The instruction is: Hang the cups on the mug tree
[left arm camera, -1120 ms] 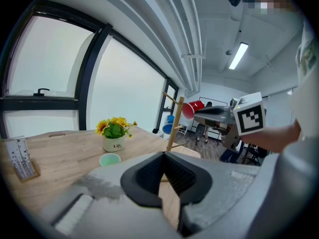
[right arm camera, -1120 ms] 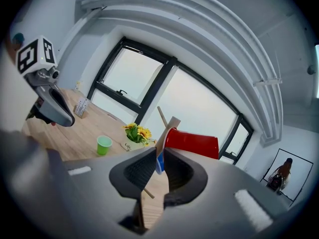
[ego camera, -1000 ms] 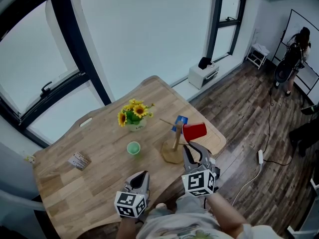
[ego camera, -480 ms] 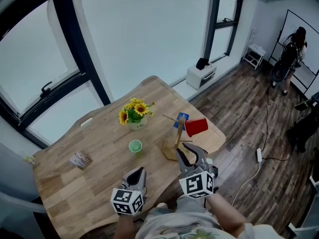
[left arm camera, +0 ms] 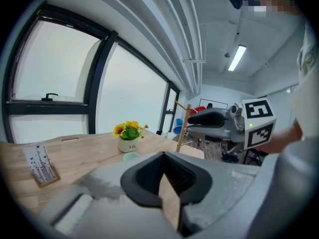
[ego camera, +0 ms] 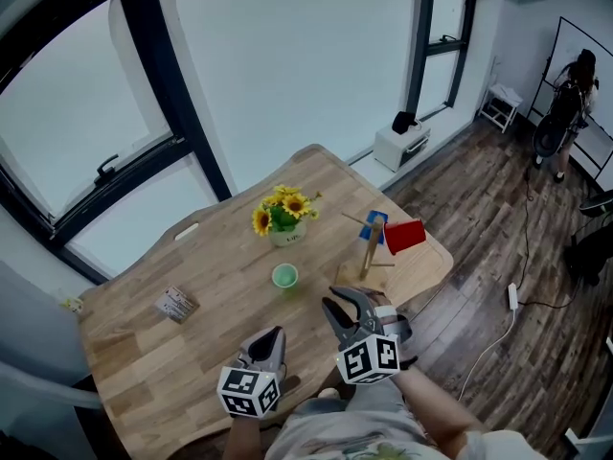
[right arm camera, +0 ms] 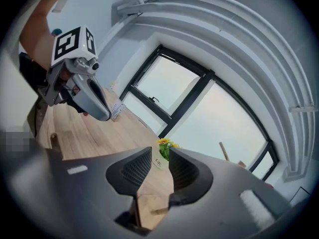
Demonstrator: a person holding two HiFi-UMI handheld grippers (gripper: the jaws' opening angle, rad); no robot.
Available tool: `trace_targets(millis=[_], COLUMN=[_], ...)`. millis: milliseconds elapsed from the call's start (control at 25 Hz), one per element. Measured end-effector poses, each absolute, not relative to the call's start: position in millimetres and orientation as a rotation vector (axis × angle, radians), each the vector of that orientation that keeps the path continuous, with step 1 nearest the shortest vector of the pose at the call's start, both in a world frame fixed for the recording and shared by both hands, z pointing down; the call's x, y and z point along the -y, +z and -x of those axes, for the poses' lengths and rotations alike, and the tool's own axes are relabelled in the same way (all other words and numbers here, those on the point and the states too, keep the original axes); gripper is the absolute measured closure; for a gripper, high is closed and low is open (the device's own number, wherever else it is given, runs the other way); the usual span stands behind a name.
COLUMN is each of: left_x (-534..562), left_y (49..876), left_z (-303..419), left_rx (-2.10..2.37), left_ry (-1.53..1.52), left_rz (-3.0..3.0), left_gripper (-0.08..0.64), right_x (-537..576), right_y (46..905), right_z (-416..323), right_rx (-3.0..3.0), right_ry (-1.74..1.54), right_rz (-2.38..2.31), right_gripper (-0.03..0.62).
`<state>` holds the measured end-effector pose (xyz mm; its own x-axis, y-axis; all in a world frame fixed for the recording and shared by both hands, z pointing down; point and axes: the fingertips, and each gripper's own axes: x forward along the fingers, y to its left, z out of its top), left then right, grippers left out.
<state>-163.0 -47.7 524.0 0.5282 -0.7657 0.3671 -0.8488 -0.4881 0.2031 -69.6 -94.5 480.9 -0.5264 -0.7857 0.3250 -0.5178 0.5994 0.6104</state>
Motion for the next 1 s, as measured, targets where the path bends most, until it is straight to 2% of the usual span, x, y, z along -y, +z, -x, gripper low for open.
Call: trace_targets(millis=[440,1000], left_x=[44,102], left_y=[537,562], left_z=[188,202], left_rx=[1.324,1.342], left_ry=[0.348,0.353], left_rz=[-2.403,-2.338], left_gripper=[0.558,0.558], right_x=[104,159], right_y=[534,628], right_z=[142,165], right_rx=[2.166,2.029], right_ry=[-0.685,-0.651], right_rz=[-0.742,-0.478], right_gripper=[0.482,0.482])
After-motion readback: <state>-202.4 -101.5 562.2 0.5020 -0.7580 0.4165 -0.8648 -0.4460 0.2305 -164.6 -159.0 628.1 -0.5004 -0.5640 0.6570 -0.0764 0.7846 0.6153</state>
